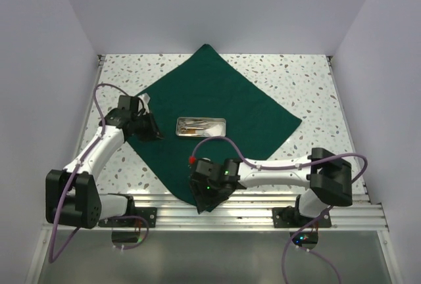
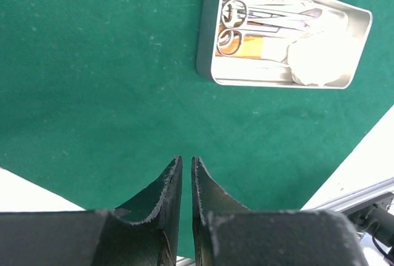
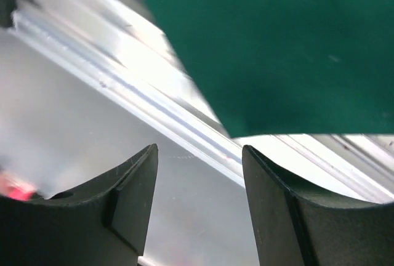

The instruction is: Prepare the surgical pack

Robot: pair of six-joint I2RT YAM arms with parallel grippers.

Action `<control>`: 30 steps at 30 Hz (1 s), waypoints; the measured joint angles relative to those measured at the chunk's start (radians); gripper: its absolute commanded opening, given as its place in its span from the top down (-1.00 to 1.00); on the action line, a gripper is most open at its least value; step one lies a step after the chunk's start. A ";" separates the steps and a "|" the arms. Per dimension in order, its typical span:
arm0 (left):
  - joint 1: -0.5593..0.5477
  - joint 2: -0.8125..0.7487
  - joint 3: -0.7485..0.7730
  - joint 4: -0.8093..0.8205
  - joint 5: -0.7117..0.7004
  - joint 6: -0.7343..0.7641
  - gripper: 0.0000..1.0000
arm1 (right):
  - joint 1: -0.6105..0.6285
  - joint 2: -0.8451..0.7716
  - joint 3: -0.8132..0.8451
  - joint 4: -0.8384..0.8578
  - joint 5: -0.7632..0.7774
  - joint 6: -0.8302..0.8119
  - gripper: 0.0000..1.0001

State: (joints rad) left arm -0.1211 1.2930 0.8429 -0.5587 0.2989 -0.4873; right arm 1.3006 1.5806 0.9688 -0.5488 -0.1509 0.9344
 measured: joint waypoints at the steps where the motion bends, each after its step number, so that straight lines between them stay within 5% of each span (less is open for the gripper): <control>1: 0.000 -0.011 0.000 -0.005 0.000 -0.002 0.69 | 0.023 0.022 0.043 -0.022 0.023 -0.029 -0.20; 14: 0.000 -0.118 0.000 -0.093 -0.016 -0.010 0.65 | 0.081 0.202 0.191 -0.199 0.213 -0.284 -0.13; 30: 0.000 -0.166 0.000 -0.133 -0.042 -0.018 0.59 | 0.167 0.256 0.270 -0.243 0.284 -0.330 0.10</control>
State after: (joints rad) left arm -0.1211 1.1271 0.8429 -0.6914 0.2573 -0.5056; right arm 1.4677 1.8366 1.2388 -0.7914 0.1329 0.6048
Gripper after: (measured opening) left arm 0.203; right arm 0.488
